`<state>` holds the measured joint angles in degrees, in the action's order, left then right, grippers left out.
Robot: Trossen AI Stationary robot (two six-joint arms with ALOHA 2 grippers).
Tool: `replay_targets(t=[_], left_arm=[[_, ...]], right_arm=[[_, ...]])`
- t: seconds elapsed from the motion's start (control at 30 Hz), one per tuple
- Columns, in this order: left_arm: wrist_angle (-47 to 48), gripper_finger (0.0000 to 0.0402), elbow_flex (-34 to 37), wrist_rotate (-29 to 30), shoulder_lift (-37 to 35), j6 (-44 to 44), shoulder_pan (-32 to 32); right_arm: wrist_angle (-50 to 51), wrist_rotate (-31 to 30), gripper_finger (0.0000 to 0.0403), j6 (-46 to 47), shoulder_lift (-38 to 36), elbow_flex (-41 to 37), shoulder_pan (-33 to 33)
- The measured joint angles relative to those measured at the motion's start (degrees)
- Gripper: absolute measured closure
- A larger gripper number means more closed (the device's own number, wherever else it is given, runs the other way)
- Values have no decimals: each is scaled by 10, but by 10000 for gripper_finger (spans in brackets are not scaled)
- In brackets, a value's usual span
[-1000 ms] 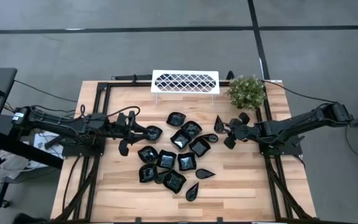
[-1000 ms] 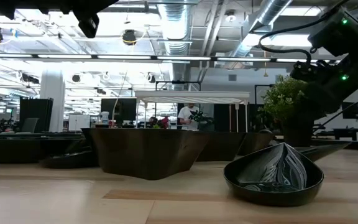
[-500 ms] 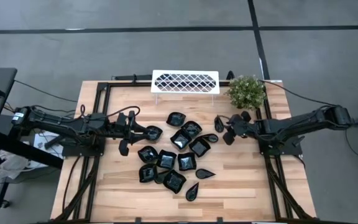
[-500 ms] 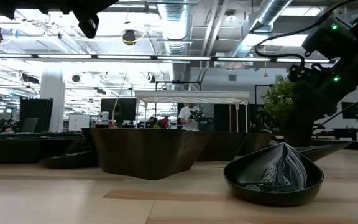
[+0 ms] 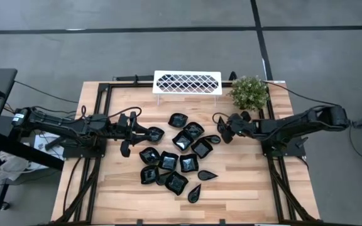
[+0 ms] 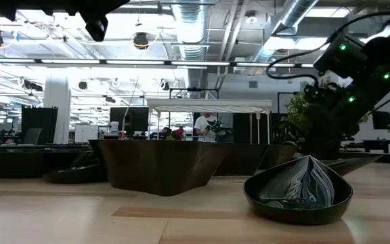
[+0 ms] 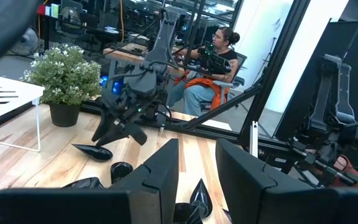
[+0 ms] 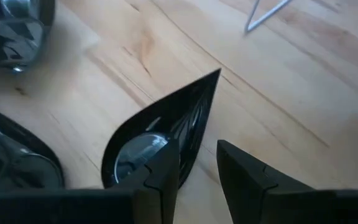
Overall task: Pick & Place Mini shaped plates
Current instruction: Put the drop-shaped plate on the shelf
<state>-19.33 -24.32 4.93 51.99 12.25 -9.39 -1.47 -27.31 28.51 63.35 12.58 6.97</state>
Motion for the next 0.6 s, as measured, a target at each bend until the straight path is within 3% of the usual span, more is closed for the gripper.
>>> replay_targets(t=[0.6], left_arm=[[0,293,0,0,0,0,0]], right_arm=[[-23,18,300,-6,26,0,-1]])
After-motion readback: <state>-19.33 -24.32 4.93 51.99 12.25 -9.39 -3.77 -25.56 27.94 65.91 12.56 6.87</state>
